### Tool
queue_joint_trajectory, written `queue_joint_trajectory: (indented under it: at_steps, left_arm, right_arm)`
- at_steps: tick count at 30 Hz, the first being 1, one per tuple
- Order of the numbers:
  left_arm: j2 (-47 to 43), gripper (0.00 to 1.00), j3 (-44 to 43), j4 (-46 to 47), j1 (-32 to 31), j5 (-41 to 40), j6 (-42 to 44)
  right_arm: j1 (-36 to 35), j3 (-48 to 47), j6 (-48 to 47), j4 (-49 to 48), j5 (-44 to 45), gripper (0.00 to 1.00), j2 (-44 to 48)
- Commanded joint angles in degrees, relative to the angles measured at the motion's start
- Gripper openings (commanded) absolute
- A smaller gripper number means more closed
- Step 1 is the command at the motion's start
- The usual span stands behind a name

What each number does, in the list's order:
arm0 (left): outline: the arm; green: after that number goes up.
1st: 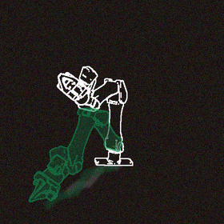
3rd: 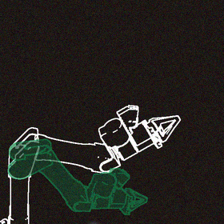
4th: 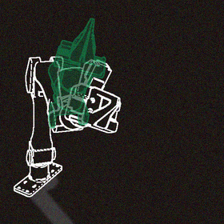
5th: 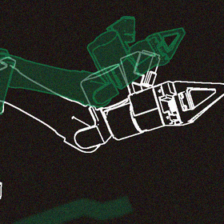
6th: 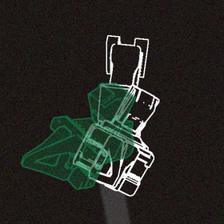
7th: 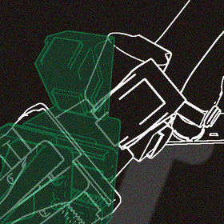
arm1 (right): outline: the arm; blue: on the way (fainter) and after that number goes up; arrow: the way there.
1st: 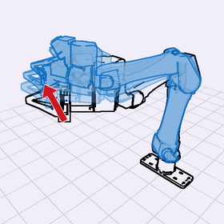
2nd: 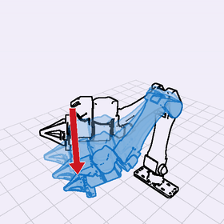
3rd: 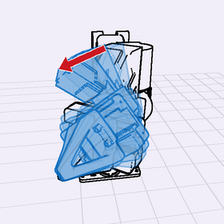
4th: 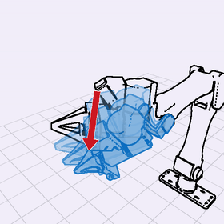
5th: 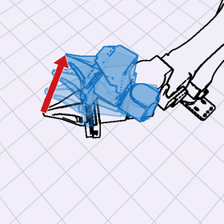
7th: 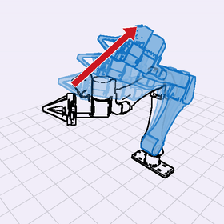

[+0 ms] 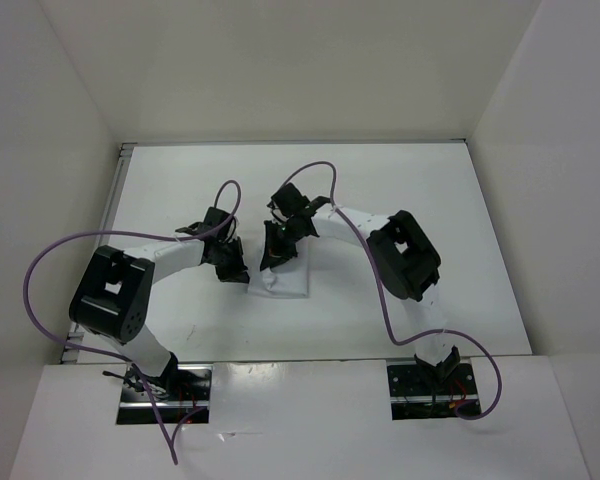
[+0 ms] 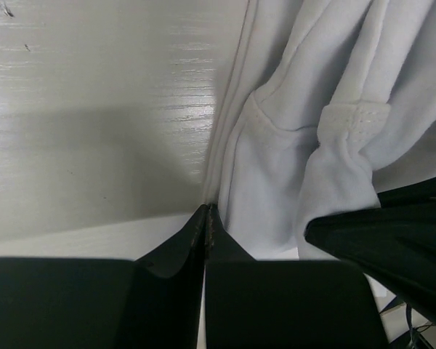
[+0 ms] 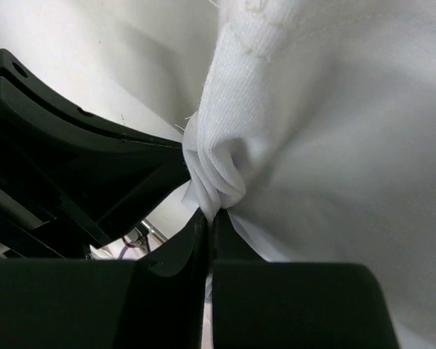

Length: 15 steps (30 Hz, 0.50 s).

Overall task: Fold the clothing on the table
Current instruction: Fold the skirt

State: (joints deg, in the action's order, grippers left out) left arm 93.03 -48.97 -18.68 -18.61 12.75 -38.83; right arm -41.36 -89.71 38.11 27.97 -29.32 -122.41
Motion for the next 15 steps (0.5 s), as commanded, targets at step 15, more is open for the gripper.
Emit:
queue_joint_trajectory:
  at_steps: [15]
  left_arm:
    - [0.48,0.00,0.81,1.71,-0.11,1.40,-0.99]
  right_arm:
    - [-2.14,-4.95,0.12,-2.47,-3.80,0.05,-2.83]
